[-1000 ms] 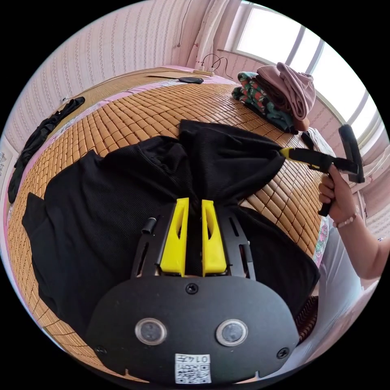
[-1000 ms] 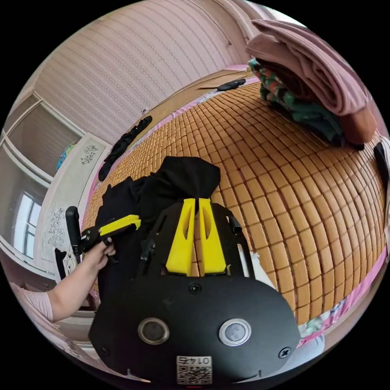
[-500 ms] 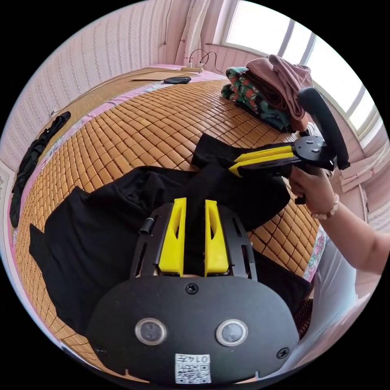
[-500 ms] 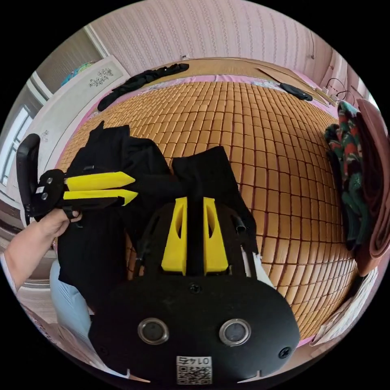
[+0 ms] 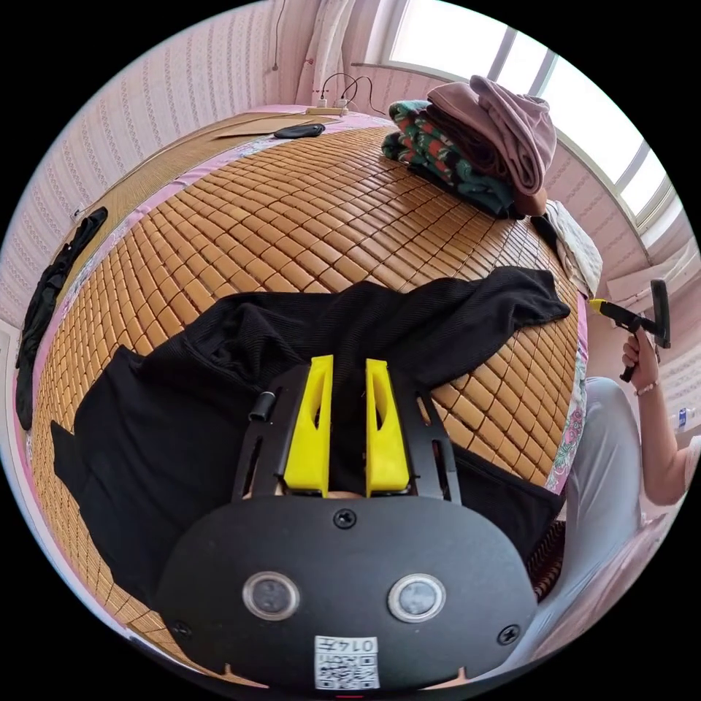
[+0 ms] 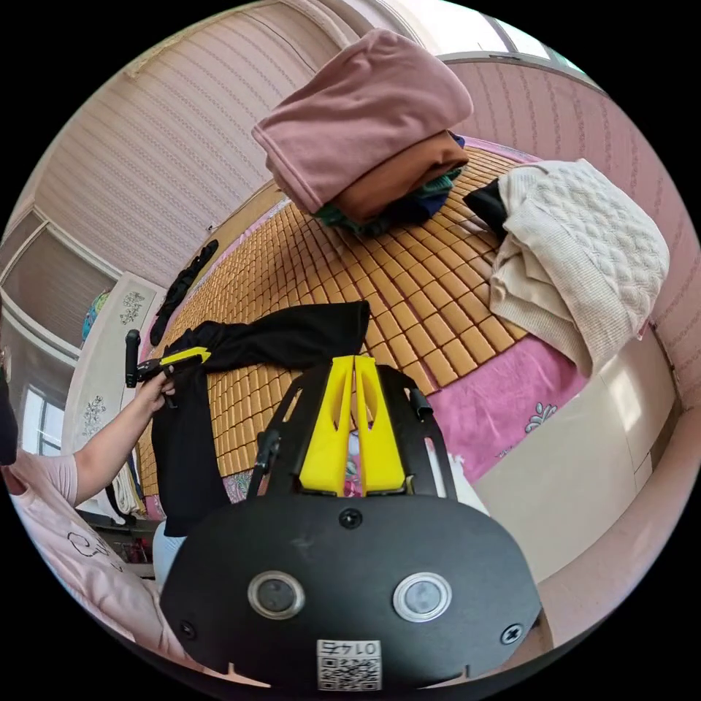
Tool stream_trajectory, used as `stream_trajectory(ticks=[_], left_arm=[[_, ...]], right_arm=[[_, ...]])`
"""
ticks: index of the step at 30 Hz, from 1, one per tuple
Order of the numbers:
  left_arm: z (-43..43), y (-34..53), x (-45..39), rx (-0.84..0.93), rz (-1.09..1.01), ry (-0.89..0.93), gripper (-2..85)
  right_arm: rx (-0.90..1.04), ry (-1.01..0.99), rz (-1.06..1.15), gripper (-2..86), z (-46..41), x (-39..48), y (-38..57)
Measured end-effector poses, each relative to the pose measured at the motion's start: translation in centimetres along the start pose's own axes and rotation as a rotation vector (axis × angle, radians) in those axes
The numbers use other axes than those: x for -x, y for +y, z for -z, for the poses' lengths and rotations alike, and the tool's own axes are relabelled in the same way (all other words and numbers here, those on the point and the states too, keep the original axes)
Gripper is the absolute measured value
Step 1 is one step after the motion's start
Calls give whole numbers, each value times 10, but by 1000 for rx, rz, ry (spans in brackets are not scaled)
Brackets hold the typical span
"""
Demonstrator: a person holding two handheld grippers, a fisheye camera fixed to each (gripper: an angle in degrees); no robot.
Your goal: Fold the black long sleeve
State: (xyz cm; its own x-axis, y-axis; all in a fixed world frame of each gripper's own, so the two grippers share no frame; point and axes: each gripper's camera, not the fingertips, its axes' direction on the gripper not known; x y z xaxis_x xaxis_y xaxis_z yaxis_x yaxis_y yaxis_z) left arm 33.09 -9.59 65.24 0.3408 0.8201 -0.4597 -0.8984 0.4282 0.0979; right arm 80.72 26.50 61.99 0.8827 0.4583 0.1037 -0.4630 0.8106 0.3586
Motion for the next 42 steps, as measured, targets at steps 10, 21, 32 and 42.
stream_trajectory(ticks=[10,21,32,42], left_arm=[[-9,-32,-94,-14,-200,80,77],[13,-60,-101,-29,-167,90,71],[-23,-104,-93,140,-107,-103,-7],[15,-83,-82,14,-1,-102,40]], right_arm=[[127,96,43,80,-79,7,-78],[214,27,105,-2,-72,-28,-90],[174,-21,124,-4,-64,-32,-100],[75,-21,90,6,-58,-8,-112]])
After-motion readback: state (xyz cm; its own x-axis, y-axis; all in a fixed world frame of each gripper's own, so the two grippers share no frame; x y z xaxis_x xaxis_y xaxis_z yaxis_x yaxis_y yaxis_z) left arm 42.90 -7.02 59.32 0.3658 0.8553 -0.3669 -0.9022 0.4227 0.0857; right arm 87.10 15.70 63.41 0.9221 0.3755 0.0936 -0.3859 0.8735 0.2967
